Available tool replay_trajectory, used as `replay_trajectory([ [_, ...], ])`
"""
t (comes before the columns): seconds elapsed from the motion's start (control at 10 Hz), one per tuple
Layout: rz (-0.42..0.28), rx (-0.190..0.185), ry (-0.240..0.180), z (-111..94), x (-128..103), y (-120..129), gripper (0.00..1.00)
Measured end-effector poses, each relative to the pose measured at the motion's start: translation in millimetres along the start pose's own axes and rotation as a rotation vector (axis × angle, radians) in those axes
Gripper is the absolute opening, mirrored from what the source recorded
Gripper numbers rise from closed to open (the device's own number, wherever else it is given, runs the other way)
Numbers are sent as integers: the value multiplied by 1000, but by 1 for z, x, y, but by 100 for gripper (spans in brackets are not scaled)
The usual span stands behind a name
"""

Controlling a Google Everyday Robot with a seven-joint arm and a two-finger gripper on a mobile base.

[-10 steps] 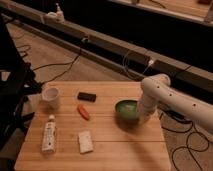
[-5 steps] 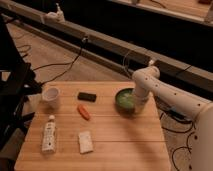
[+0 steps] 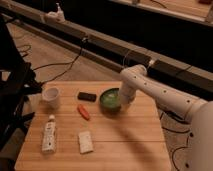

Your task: Drag the ceramic bowl in a circle

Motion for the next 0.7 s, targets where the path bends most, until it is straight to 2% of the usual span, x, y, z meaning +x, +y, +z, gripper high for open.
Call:
replay_trajectory([
  [0.2,-6,-36,-6,-6,0,39,0],
  [0.3,27,-74,1,-8,13,67,0],
  [0.5,111,-133,32,-7,48,104,0],
  [0.6,154,-158,64,-6,71,115,0],
  [0.7,179,-166,95,-5,89,113,0],
])
